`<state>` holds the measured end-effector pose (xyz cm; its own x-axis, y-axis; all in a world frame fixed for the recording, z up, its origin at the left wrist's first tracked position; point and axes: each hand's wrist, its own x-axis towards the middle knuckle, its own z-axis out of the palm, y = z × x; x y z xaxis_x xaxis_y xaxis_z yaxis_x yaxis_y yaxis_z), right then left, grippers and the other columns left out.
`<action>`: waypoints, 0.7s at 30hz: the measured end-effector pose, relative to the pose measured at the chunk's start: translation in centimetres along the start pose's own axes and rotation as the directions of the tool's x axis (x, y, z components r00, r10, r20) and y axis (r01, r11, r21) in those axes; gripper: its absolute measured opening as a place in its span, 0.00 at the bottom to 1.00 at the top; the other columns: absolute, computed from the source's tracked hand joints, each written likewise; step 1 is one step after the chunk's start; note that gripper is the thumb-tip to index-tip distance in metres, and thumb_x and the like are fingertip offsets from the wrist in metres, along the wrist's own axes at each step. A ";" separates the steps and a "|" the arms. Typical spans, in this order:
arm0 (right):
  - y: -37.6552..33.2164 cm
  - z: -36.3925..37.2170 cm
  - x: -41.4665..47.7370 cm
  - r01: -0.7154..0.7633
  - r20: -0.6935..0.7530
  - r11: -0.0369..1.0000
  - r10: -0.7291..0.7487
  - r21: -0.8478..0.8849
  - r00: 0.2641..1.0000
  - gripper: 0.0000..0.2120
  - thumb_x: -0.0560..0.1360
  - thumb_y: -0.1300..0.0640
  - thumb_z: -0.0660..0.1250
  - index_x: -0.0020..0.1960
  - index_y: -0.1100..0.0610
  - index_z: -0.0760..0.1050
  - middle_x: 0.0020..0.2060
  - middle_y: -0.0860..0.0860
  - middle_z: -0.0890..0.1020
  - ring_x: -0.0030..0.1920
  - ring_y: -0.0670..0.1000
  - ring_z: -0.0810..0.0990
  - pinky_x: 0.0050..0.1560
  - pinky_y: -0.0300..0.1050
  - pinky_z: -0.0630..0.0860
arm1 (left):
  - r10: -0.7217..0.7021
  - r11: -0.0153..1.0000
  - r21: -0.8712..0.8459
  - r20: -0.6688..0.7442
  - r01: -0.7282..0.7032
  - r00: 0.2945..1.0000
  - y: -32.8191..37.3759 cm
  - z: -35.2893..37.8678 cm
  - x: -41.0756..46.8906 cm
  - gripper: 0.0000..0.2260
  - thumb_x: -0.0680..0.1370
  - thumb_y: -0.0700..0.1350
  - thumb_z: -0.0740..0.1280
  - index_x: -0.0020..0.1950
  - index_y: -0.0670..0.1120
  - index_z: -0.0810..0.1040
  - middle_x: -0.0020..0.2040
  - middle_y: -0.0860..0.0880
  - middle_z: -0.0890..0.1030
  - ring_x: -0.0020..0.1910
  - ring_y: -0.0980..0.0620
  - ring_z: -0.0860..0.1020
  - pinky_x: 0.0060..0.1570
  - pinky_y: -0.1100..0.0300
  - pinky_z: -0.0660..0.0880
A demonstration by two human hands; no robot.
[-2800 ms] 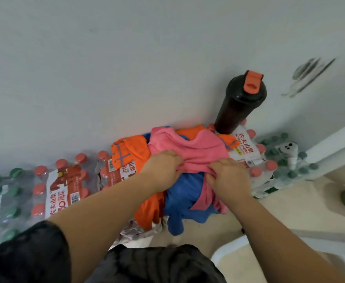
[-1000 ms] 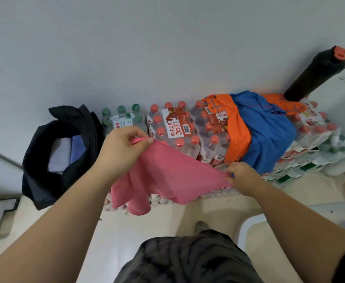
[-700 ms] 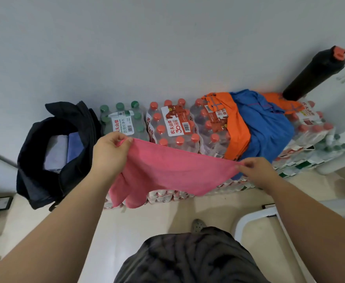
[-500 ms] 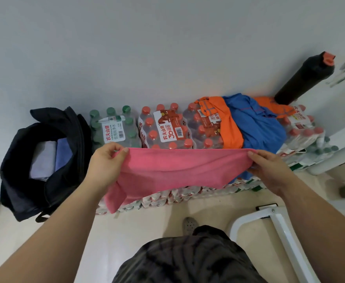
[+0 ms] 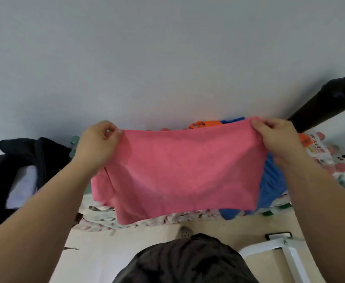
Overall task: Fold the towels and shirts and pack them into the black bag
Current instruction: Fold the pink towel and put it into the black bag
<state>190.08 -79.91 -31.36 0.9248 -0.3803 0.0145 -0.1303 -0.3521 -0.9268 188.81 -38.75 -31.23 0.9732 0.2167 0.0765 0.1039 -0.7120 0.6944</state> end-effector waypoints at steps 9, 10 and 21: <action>4.2 7.1 7.2 0.157 0.067 0.827 -0.144 -0.540 0.987 0.22 0.76 0.51 0.66 0.67 0.60 0.76 0.60 0.62 0.79 0.61 0.63 0.77 0.63 0.55 0.73 | -0.060 0.896 0.444 0.091 0.013 0.994 -1.3 7.8 7.6 0.16 0.77 0.43 0.66 0.65 0.45 0.76 0.56 0.36 0.77 0.53 0.33 0.76 0.53 0.43 0.74; 4.7 8.0 5.8 0.232 0.112 0.787 -0.205 -0.572 0.972 0.26 0.76 0.46 0.64 0.70 0.58 0.73 0.64 0.62 0.76 0.65 0.64 0.74 0.65 0.58 0.71 | -0.056 0.870 0.494 0.094 0.002 0.994 -1.6 8.6 6.7 0.19 0.76 0.43 0.65 0.67 0.45 0.75 0.59 0.36 0.76 0.55 0.32 0.75 0.55 0.41 0.74; 10.1 10.6 1.9 0.534 0.579 0.391 -0.005 -0.750 0.816 0.43 0.73 0.24 0.37 0.81 0.46 0.43 0.80 0.60 0.41 0.79 0.63 0.38 0.75 0.69 0.36 | -0.085 0.771 0.626 0.284 -0.118 0.955 -4.3 14.6 -2.5 0.41 0.75 0.73 0.45 0.82 0.53 0.47 0.82 0.48 0.44 0.81 0.43 0.43 0.76 0.37 0.44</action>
<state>194.31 -75.12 -44.65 0.9617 0.1865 -0.2008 0.1750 -0.9818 -0.0733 188.96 -45.96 -44.80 0.9789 0.0777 -0.1888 0.0939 -0.9925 0.0785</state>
